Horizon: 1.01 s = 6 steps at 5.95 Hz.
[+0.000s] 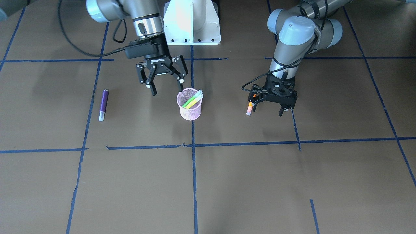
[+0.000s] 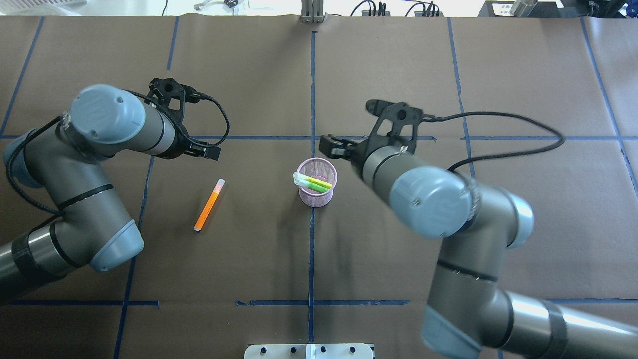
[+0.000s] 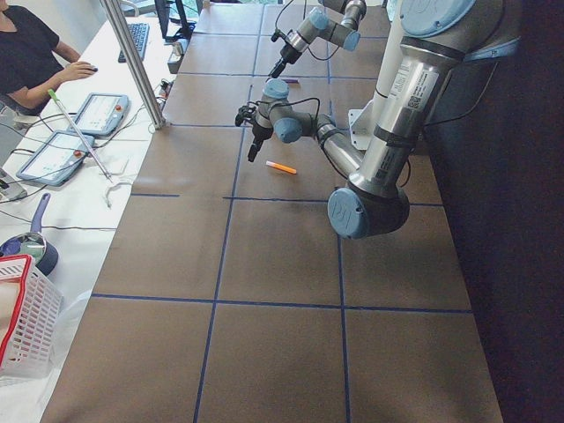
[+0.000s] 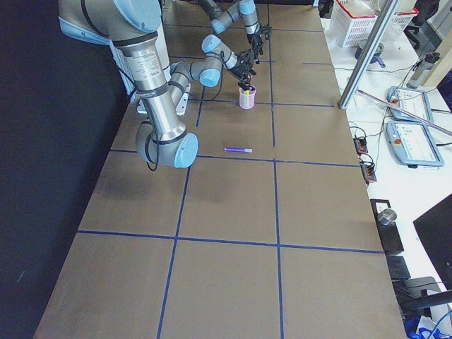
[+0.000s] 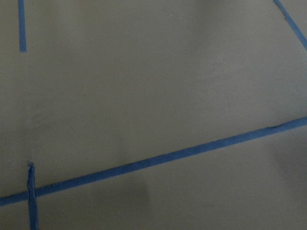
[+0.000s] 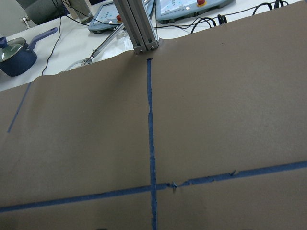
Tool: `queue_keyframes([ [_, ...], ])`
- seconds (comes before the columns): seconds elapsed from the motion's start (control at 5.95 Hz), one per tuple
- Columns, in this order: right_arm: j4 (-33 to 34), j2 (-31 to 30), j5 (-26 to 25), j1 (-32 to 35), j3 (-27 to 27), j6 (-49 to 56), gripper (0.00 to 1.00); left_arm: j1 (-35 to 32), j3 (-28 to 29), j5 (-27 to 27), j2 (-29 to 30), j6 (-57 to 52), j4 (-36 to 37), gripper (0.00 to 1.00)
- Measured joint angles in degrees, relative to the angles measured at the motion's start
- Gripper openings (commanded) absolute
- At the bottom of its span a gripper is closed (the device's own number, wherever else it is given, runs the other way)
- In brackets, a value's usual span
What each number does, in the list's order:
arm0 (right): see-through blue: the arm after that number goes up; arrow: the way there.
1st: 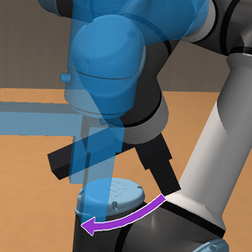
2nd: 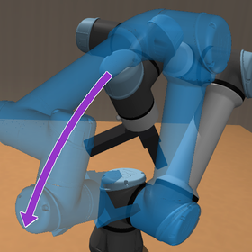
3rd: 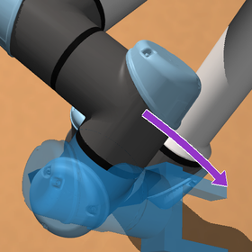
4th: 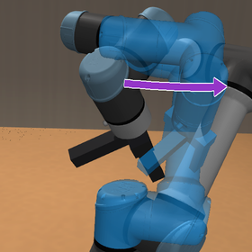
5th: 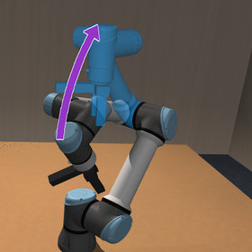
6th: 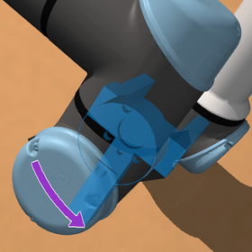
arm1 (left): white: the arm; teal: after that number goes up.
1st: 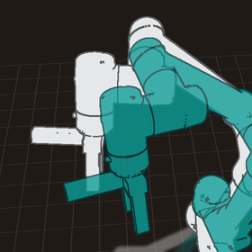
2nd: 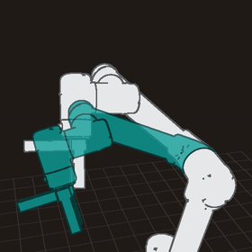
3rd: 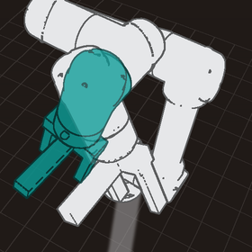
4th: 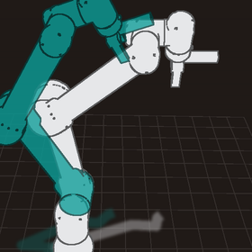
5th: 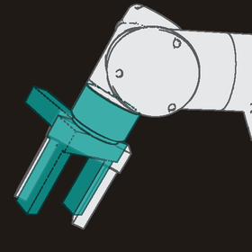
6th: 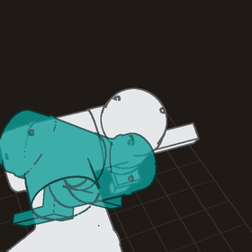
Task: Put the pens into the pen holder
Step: 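Grasp the orange highlighter with the left gripper while the right moves toward the purple marker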
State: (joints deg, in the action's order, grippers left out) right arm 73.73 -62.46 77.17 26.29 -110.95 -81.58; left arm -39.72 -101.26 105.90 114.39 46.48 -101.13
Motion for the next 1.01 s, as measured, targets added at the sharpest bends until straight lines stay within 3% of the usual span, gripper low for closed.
queue_keyframes([
  [0.34,0.0,-6.6,15.4,7.1,-4.3,0.8,0.99,-2.7,1.7,14.2,1.5,-8.8,7.3,0.99],
  [0.5,-0.1,-9.8,19.8,9.2,-6.2,1.6,0.99,-2.9,2.1,17.8,2.9,-10.1,11.9,1.0],
  [0.67,-0.2,-12.5,22.3,10.5,-8.0,3.2,1.0,-2.4,2.7,19.3,4.2,-10.2,14.9,1.0],
  [0.84,-0.2,-14.4,24.6,11.9,-9.3,4.6,1.0,-1.4,3.3,17.3,5.0,-8.5,15.8,0.99],
  [1.01,-0.2,-15.5,26.1,12.7,-10.1,5.1,1.0,-0.1,5.2,14.1,6.3,-7.0,15.8,0.9],
])
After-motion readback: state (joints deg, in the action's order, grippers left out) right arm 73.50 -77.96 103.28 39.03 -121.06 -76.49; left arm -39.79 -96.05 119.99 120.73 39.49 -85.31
